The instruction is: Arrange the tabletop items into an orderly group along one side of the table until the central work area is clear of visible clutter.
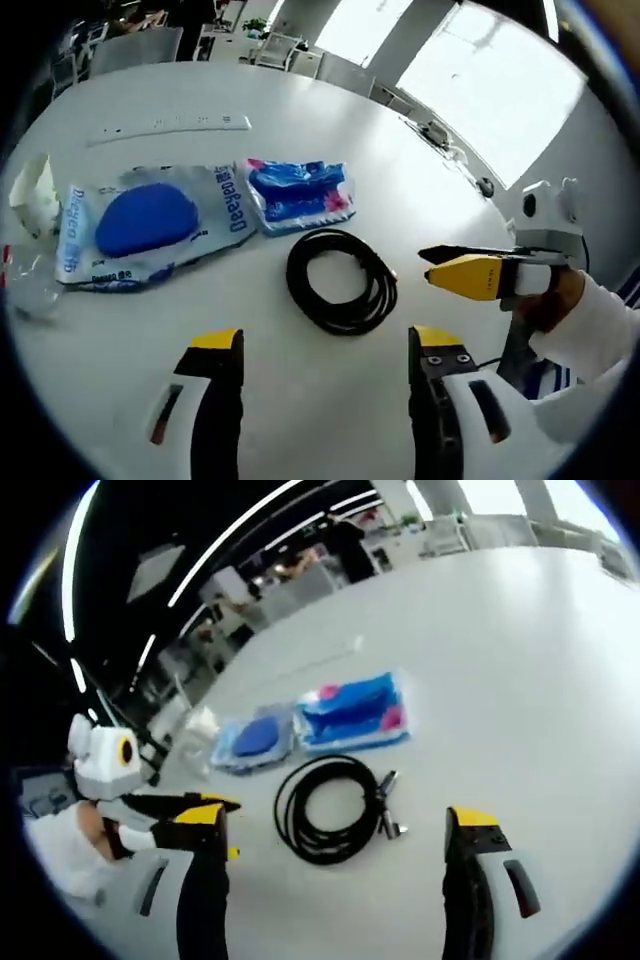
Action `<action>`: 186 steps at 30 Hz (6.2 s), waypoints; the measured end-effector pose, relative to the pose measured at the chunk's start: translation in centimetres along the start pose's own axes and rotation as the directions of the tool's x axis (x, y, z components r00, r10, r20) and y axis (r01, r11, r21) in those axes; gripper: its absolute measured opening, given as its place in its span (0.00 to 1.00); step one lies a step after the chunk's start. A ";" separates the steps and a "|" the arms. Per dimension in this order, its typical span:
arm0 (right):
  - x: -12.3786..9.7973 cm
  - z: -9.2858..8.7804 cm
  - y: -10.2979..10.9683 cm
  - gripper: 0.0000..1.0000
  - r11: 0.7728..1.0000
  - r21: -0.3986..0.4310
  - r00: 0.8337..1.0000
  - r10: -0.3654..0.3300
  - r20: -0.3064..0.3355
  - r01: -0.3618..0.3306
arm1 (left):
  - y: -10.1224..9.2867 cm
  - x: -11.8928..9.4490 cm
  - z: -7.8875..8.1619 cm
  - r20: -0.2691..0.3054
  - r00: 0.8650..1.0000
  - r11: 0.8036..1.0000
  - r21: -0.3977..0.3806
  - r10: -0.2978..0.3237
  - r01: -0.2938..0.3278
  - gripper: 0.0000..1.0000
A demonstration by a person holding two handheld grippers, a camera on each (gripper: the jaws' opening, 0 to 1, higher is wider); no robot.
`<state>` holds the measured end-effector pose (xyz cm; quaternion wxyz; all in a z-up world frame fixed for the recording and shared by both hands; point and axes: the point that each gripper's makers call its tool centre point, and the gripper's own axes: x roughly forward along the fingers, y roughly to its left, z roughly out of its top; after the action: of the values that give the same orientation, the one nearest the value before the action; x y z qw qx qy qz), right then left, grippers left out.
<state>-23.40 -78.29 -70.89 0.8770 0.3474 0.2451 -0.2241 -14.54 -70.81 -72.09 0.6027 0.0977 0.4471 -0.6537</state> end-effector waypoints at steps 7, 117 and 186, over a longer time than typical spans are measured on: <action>-2.1 -1.9 2.5 0.91 0.993 0.090 0.997 0.074 -0.017 -0.073 | 1.1 -5.0 0.8 0.170 0.983 0.976 -0.191 -0.072 0.104 0.86; -1.4 -6.1 4.1 0.75 0.995 0.088 0.984 0.061 -0.169 -0.047 | 32.5 -15.6 5.3 0.062 0.794 0.332 -0.926 0.605 -0.181 0.63; -2.1 -6.3 4.4 0.71 0.987 0.135 0.988 0.108 -0.108 -0.093 | 24.6 -21.7 18.0 0.528 0.770 0.902 0.017 0.359 -0.432 0.19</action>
<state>-24.27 -70.44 -71.48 0.8472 0.4277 0.2623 -0.1745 19.92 -65.12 -58.69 0.8154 0.0535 0.1938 -0.5428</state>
